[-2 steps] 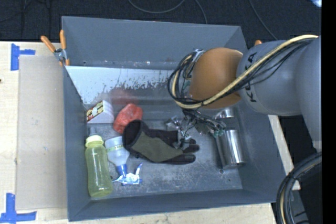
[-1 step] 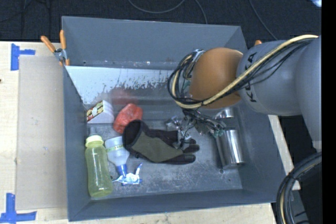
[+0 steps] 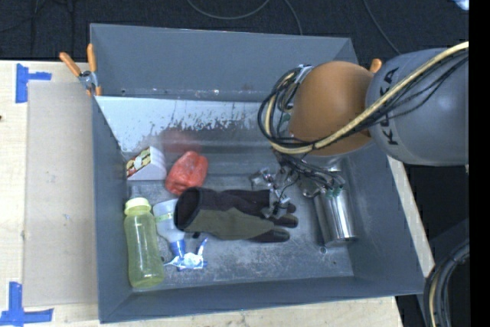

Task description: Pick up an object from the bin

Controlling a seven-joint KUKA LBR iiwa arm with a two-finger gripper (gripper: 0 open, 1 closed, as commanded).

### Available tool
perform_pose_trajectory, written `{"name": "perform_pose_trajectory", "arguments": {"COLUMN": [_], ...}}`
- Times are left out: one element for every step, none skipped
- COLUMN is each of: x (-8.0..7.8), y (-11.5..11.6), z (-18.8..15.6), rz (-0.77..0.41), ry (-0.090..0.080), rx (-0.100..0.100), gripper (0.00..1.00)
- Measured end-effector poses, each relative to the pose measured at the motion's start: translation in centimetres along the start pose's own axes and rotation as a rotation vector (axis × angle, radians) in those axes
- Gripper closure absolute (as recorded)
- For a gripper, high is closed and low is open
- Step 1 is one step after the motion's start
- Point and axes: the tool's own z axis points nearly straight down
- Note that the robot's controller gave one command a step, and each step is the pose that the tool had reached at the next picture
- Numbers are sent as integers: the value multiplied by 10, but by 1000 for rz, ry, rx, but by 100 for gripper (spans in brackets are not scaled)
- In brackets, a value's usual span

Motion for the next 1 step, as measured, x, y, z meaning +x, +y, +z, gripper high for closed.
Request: {"name": "perform_pose_trajectory", "arguments": {"x": [-25], "y": [-4], "z": [-50], "rz": [4], "ry": [-4], "rx": [2], "gripper": [100]}}
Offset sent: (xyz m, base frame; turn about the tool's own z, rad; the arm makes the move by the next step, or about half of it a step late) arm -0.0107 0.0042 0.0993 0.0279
